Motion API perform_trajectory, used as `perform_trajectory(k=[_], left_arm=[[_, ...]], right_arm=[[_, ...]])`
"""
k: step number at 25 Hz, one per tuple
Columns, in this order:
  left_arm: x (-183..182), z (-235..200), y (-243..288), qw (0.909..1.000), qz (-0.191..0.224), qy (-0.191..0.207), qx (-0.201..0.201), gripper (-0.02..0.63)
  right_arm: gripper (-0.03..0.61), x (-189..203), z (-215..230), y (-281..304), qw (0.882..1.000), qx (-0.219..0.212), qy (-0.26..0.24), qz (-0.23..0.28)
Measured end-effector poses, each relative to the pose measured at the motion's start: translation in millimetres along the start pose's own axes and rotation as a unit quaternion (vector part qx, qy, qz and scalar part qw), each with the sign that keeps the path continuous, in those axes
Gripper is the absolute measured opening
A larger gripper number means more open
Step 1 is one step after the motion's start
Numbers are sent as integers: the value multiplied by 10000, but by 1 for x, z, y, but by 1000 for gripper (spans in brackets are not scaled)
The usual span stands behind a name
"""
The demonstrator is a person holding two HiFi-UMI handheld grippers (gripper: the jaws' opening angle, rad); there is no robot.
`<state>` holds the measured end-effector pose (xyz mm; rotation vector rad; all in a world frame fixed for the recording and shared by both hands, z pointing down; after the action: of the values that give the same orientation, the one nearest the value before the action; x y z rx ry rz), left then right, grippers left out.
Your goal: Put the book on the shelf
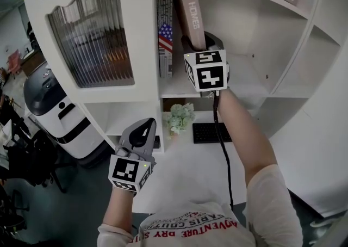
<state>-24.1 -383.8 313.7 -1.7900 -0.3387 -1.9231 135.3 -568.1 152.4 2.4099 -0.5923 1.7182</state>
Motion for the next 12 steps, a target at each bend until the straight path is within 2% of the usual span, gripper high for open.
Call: perform_trajectory(k=[5, 12], left_arm=[[4, -2, 6, 10000, -18, 0, 24, 5], [7, -4, 7, 10000, -37, -31, -5, 5]], right_arm=[[201, -1, -6, 6, 9999, -148, 13, 67], [244, 3, -11, 4, 9990, -336, -296, 30]])
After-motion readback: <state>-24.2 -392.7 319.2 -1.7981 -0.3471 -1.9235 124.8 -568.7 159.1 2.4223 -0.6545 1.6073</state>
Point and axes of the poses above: the fingertips, and each gripper's own axes: y forward along the fingers, z to its right, x out of its underside, the point moved 7 cm from there along -y, backward along the fingers, and after that the axes turned 2 degrees about z, right-handed, at the moved point
